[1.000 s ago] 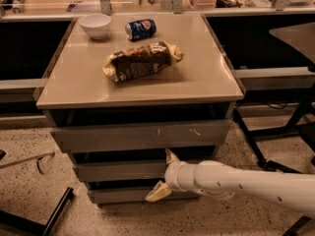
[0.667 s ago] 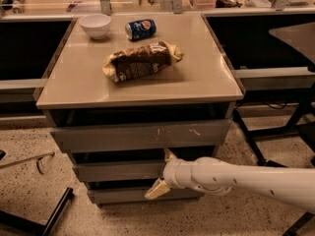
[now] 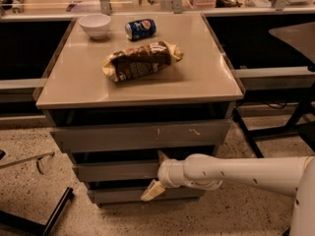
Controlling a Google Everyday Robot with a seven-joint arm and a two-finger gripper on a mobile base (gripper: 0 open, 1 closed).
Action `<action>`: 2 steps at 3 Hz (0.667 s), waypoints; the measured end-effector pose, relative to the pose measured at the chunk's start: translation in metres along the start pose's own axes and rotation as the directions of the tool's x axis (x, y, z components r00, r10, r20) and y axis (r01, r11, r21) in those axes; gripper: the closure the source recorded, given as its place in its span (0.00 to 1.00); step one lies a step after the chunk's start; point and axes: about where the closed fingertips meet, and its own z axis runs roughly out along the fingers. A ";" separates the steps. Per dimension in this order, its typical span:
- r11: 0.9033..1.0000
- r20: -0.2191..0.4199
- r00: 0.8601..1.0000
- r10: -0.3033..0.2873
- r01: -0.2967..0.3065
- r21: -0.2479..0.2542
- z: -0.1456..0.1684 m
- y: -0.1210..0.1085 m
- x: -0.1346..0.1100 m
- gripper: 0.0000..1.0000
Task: Close middle drawer
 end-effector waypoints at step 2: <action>0.999 -0.024 1.000 -0.008 0.007 -0.042 0.020 0.001 0.003 0.00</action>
Offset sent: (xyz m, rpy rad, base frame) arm 0.0118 0.0140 -0.0190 -0.0375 0.0404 0.0467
